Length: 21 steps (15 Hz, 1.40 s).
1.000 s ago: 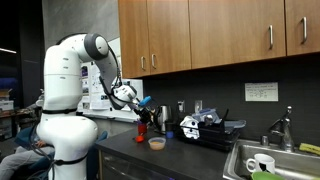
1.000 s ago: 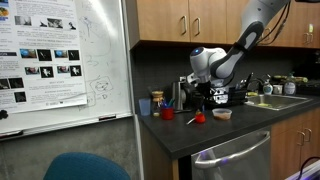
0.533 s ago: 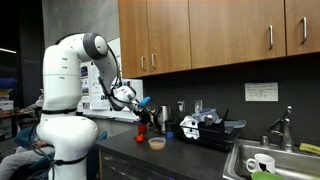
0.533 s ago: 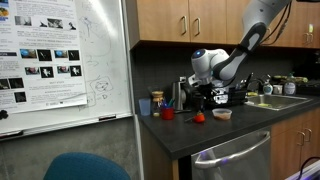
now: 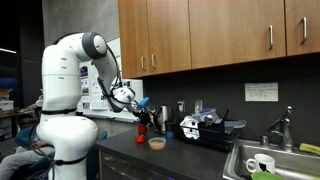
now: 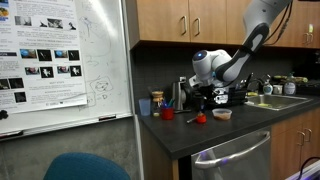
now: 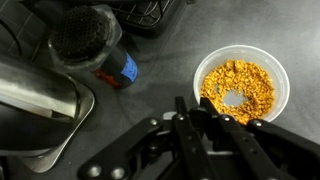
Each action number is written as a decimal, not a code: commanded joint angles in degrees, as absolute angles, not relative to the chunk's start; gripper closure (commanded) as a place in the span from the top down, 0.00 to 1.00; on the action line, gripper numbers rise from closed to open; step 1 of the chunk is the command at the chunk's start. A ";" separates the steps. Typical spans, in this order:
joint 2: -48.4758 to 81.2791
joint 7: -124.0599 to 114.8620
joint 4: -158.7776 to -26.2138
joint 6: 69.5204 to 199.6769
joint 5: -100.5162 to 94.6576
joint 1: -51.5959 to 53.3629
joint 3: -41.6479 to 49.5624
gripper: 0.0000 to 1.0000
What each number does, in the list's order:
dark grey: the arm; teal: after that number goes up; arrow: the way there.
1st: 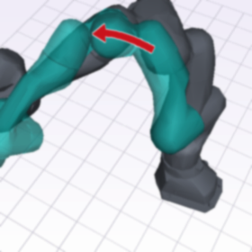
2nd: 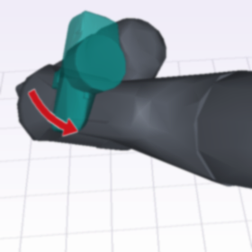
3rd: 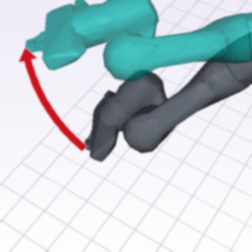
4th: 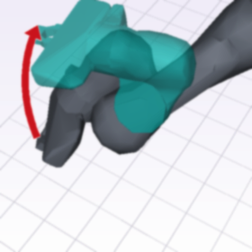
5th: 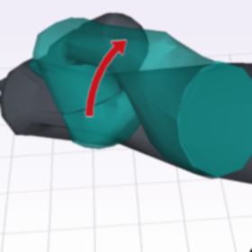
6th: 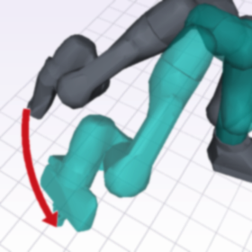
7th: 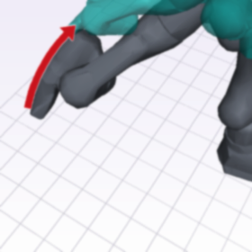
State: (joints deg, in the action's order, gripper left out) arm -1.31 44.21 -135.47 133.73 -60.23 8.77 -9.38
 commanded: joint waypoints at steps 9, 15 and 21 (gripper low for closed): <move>-2.53 35.74 -137.92 131.81 -68.95 10.03 -10.45 0.05; -2.33 32.68 -138.19 127.76 -71.85 10.80 -11.31 0.05; -2.21 33.35 -137.80 123.59 -71.51 11.92 -12.51 0.05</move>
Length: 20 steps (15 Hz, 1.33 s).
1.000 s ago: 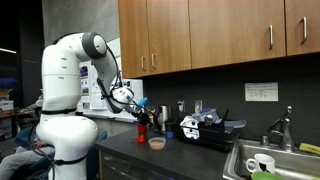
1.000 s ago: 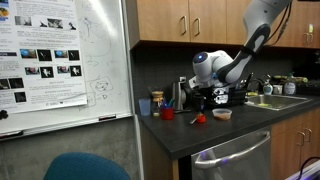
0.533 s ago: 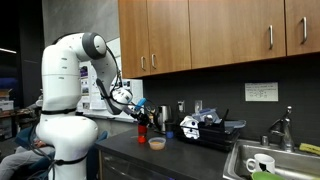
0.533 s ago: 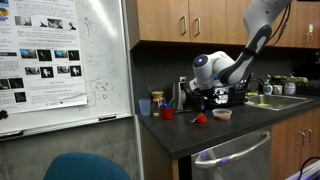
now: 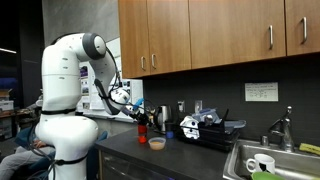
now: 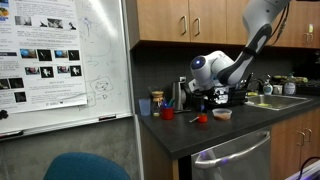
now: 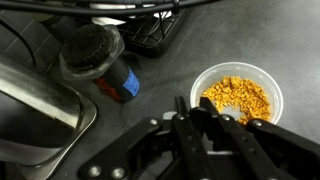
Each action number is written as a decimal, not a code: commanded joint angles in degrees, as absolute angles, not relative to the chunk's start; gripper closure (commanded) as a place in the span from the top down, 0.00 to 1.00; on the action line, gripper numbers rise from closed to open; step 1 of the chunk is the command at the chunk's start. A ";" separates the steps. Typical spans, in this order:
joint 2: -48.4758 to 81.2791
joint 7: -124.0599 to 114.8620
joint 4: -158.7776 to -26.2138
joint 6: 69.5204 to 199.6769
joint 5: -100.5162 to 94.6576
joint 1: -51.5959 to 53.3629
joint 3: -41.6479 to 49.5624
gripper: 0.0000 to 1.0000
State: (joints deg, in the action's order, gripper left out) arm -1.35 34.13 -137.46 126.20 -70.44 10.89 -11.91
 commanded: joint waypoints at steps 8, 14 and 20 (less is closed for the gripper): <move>-1.71 34.63 -136.87 119.20 -70.82 13.20 -13.68 0.05; -0.69 35.72 -135.93 118.08 -70.50 13.63 -14.11 0.05; -0.09 37.47 -135.09 117.48 -69.94 13.66 -14.24 0.05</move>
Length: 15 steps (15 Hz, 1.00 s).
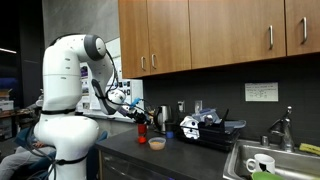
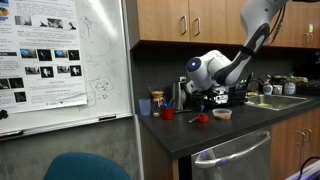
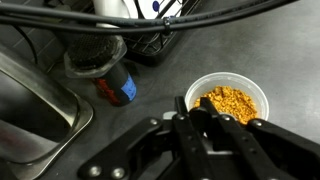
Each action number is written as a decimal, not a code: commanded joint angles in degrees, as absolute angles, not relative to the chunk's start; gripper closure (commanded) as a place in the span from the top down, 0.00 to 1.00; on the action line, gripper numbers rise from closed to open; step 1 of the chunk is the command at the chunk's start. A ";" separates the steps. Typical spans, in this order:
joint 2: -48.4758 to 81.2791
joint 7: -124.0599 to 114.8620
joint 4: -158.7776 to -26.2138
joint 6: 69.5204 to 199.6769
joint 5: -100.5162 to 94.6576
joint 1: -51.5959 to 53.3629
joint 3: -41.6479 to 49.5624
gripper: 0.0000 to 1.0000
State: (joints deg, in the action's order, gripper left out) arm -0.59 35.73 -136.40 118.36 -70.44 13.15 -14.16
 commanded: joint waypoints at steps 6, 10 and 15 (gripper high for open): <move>-0.48 40.45 -134.22 121.80 -67.40 13.30 -13.89 0.05; -0.24 41.37 -133.60 122.42 -66.27 13.31 -13.89 0.05; -0.14 40.96 -133.46 121.03 -67.10 13.30 -13.85 0.05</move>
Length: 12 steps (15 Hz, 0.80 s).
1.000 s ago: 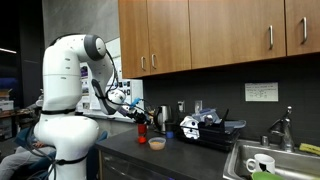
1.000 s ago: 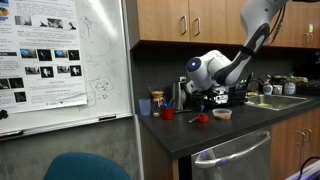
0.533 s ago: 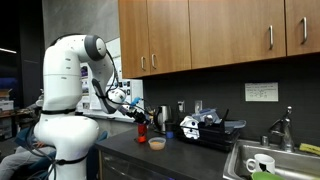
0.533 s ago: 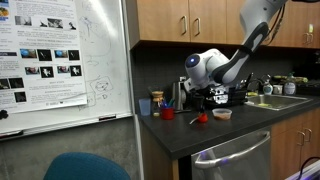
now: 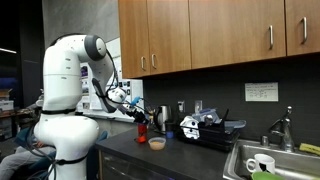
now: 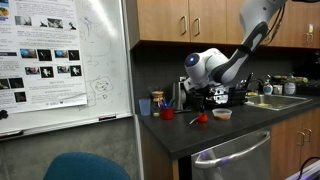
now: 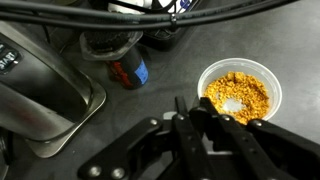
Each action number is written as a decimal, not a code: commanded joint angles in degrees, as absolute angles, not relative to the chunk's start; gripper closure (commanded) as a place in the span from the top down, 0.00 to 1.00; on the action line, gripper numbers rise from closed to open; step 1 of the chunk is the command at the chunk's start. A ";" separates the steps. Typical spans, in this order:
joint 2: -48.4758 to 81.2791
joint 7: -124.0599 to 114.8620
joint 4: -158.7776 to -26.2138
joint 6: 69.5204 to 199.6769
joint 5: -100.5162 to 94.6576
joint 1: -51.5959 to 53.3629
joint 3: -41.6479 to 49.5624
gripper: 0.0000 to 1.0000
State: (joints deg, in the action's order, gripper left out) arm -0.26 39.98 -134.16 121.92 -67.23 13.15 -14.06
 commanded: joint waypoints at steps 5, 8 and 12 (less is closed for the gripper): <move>0.01 40.29 -133.65 119.98 -67.49 13.24 -13.73 0.05; 0.64 39.90 -133.46 118.44 -68.03 13.24 -13.71 0.05; 1.54 39.69 -133.28 116.74 -68.19 13.06 -13.51 0.05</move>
